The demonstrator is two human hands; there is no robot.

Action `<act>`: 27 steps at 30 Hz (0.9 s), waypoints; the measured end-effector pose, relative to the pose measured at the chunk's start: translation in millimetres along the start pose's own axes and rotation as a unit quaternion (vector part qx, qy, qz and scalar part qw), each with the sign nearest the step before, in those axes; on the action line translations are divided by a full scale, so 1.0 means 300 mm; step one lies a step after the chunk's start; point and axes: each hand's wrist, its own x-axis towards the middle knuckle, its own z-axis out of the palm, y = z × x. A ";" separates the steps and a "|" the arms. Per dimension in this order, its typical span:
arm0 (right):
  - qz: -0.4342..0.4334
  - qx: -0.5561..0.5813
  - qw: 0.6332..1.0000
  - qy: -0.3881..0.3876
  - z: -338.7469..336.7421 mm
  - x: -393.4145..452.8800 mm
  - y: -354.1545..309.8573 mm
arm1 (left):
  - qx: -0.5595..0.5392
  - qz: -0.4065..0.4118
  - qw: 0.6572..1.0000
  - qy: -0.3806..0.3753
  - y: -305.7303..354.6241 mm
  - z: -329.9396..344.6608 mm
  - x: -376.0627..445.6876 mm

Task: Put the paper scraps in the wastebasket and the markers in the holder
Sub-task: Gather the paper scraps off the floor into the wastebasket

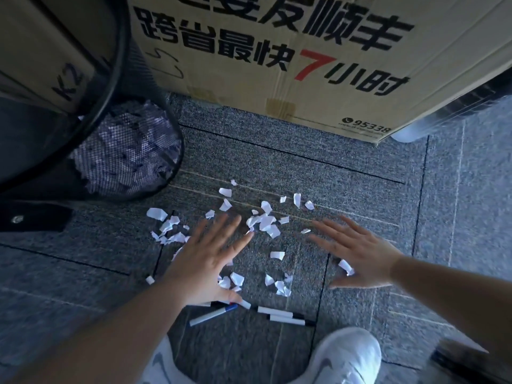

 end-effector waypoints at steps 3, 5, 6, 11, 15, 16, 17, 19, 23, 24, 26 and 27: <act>-0.007 -0.014 1.000 -0.024 0.030 -0.031 0.038 | 0.005 0.019 1.000 0.018 0.060 0.021 0.024; -0.015 -0.020 0.999 -0.020 0.058 -0.037 0.051 | 0.015 0.021 0.999 0.028 0.089 0.028 0.052; -0.019 -0.022 0.999 -0.015 0.072 -0.039 0.055 | 0.016 0.022 0.999 0.029 0.100 0.034 0.067; -0.061 -0.036 0.997 0.011 0.106 -0.014 0.089 | 0.021 0.017 0.999 0.036 0.106 0.053 0.138; -0.062 -0.053 0.993 0.079 0.082 0.105 0.065 | -0.005 0.001 0.998 0.067 0.097 0.069 0.171; -0.047 -0.050 0.993 0.098 0.067 0.144 0.050 | -0.019 -0.010 0.996 0.084 0.098 0.067 0.177; -0.025 -0.040 0.992 0.117 0.051 0.178 0.033 | -0.028 -0.018 0.995 0.099 0.099 0.065 0.183; 0.017 -0.007 0.989 0.146 0.030 0.223 -0.006 | -0.035 -0.026 0.992 0.119 0.099 0.057 0.186; 0.038 0.063 0.980 0.188 0.031 0.238 -0.071 | -0.034 -0.045 0.990 0.130 0.098 0.030 0.148; 0.060 0.073 0.975 0.199 0.025 0.240 -0.075 | -0.030 -0.065 0.988 0.133 0.095 0.024 0.126; 0.135 0.104 0.961 0.218 0.007 0.248 -0.056 | -0.022 -0.130 0.982 0.138 0.089 0.019 0.088; 0.169 0.128 0.951 0.225 -0.004 0.261 -0.048 | -0.016 -0.172 0.975 0.138 0.080 0.018 0.068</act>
